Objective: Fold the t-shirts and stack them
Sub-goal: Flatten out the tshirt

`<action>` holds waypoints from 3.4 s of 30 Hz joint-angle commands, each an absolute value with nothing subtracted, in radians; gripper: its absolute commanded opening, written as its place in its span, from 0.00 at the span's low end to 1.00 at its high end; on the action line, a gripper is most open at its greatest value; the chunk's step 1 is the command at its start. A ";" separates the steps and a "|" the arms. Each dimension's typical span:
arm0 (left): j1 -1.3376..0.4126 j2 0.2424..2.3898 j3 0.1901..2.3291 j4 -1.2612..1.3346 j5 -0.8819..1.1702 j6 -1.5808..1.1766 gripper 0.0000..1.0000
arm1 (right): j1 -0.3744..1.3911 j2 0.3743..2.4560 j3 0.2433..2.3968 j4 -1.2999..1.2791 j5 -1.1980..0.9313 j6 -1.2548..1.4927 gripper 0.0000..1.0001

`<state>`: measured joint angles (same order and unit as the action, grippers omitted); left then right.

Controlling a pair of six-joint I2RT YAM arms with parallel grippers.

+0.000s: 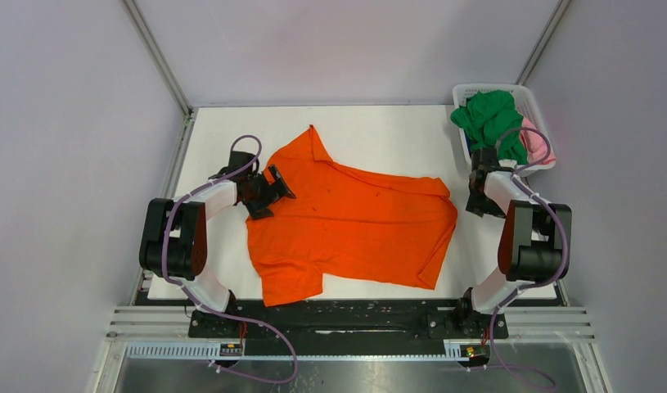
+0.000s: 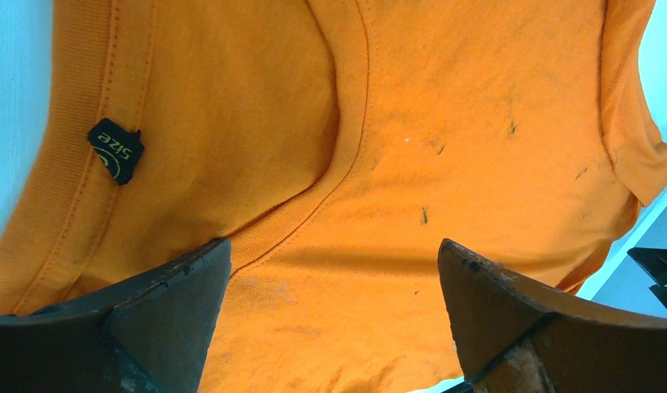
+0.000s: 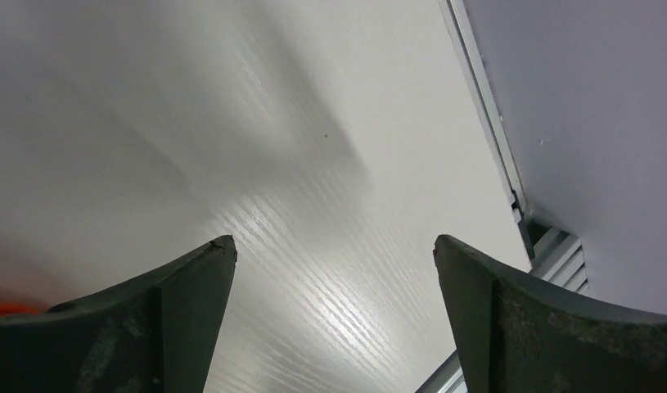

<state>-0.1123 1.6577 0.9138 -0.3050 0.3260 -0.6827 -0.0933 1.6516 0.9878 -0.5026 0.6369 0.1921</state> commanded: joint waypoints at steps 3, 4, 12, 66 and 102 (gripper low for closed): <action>-0.109 1.697 0.875 -0.345 0.293 -0.652 0.99 | -0.098 1.517 1.011 -0.579 0.438 0.284 0.99; -0.109 1.697 0.874 -0.344 0.292 -0.653 0.99 | -0.098 1.486 1.006 -0.588 0.364 0.282 0.98; -0.109 1.697 0.876 -0.347 0.291 -0.655 0.99 | 0.208 1.226 0.844 -0.614 0.069 0.419 0.99; -0.087 1.633 0.858 -0.368 0.261 -0.652 0.99 | 0.254 1.179 0.735 -0.203 -0.041 0.508 0.99; -0.087 1.622 0.882 -0.422 0.191 -0.624 0.99 | 0.201 1.965 1.346 0.083 0.401 0.881 0.99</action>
